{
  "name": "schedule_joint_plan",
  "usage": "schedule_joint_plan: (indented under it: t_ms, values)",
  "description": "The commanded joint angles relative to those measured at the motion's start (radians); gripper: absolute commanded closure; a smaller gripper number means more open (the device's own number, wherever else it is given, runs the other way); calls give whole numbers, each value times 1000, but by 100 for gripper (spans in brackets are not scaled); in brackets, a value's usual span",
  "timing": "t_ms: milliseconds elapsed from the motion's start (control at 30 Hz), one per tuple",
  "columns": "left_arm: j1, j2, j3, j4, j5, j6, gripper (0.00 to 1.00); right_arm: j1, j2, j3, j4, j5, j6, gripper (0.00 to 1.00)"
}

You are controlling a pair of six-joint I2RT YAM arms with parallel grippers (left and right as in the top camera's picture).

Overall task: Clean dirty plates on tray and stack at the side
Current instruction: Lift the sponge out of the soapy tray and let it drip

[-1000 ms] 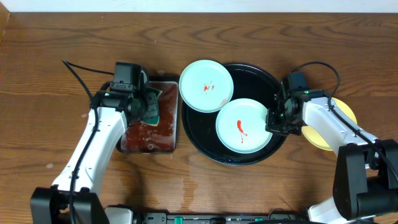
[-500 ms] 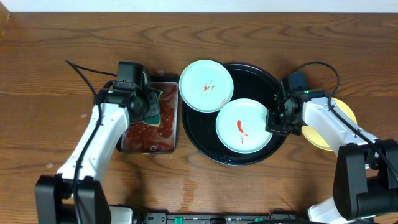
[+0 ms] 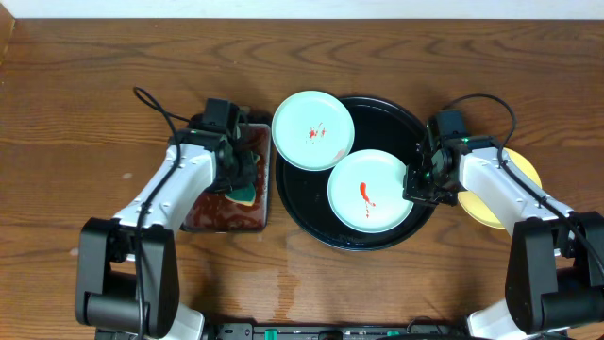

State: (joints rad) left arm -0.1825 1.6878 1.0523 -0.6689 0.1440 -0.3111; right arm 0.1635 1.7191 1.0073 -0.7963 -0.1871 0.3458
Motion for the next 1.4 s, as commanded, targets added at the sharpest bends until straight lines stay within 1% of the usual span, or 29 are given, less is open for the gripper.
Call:
schedule_joint_plan:
  t_ms: [0, 133, 333, 433, 600, 1167, 1367]
  values:
    - [-33, -2, -9, 2, 6, -12, 93, 8, -10, -5, -4, 7, -22, 99]
    - [-63, -2, -9, 0, 6, -63, 93, 8, -10, -5, -5, 7, -22, 99]
    - [-85, -2, -9, -3, 6, -72, 93, 8, -10, -5, -5, 7, -22, 99]
    - [-85, -2, -9, -11, 6, -112, 93, 8, -10, -5, -5, 7, -22, 99]
    - [-85, -2, -9, -11, 33, -113, 93, 8, -10, -5, -5, 7, -22, 99]
    - [-131, -2, -9, -30, 31, -113, 93, 8, -10, -5, -8, 6, -22, 99]
    - [-117, -37, -8, -33, -13, -109, 93, 8, -10, -5, -9, 7, -22, 99]
